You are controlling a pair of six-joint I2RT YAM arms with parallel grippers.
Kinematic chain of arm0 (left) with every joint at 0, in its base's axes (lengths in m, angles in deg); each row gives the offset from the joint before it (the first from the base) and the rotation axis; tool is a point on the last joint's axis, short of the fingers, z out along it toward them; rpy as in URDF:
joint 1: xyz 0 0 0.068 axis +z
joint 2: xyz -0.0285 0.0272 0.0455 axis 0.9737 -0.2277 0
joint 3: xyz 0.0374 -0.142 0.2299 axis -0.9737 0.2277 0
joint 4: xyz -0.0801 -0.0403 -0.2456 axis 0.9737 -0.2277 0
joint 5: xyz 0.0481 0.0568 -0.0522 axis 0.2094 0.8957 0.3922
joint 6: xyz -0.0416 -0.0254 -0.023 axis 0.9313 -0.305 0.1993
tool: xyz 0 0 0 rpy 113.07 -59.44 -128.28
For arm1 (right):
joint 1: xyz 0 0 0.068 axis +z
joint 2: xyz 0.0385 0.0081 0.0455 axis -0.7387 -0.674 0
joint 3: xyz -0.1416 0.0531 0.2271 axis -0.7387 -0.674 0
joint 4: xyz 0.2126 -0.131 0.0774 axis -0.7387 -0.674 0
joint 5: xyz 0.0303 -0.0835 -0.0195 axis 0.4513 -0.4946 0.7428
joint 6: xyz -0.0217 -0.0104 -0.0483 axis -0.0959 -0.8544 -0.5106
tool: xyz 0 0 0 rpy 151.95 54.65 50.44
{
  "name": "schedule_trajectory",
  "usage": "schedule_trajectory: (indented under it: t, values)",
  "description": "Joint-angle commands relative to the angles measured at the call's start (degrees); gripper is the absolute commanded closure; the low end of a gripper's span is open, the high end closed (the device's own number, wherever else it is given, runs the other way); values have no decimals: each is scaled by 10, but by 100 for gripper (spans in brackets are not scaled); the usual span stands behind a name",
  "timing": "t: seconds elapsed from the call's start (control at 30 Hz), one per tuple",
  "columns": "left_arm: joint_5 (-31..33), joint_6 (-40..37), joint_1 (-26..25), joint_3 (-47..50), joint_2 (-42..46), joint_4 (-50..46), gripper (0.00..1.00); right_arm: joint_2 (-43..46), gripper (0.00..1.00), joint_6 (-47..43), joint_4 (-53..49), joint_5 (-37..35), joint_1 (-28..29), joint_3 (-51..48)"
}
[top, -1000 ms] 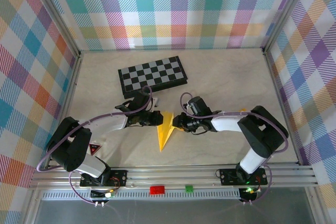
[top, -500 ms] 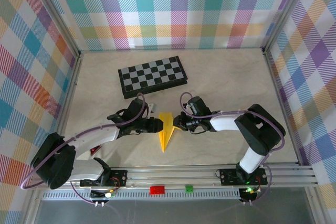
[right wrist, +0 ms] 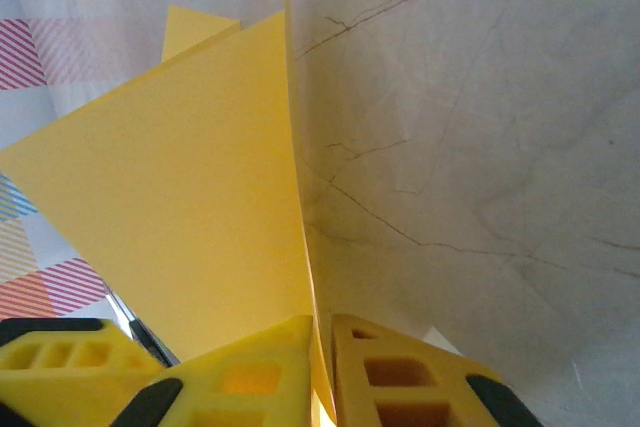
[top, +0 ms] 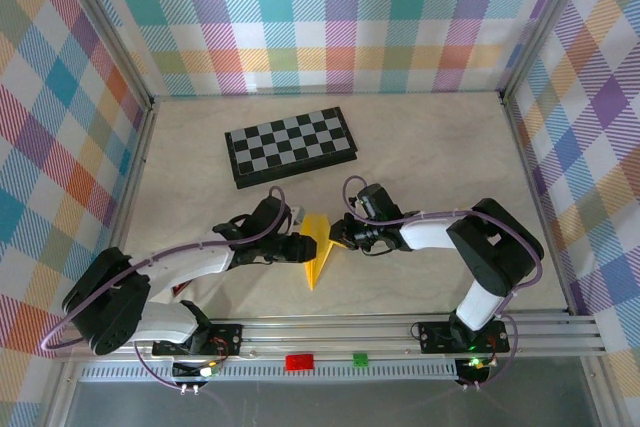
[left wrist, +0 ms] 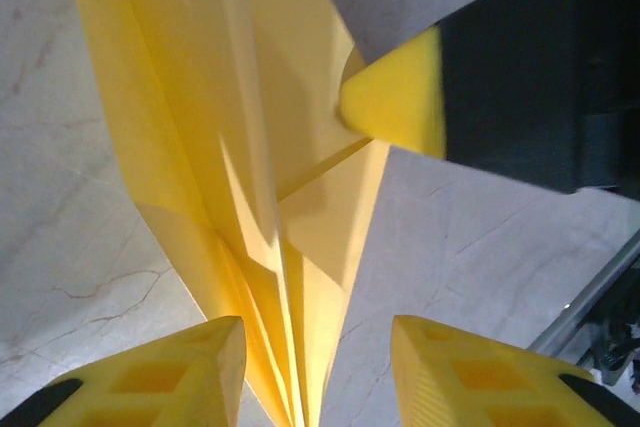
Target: Fold a paper plane with a square sheet of paper (pick it up from the middle)
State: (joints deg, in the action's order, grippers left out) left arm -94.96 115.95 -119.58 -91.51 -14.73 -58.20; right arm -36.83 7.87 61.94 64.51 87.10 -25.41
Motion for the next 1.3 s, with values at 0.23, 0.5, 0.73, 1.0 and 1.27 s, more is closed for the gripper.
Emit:
schedule_trajectory:
  t: [0.23,0.5,0.73,1.0,1.27]
  values:
    - [-10,14,-14,-24,-42,20,58,10,85,0,1,-1,3,0]
    - [21,10,-21,-37,-36,2,60,11,85,-2,-3,-1,3,-1]
    - [25,19,-23,-45,-33,-22,59,17,85,-2,-6,-5,3,0]
    - [14,47,-32,-53,-72,-16,59,16,84,0,-5,-6,3,-5]
    - [16,47,-42,-67,-96,-17,57,11,84,1,-3,-4,3,-5]
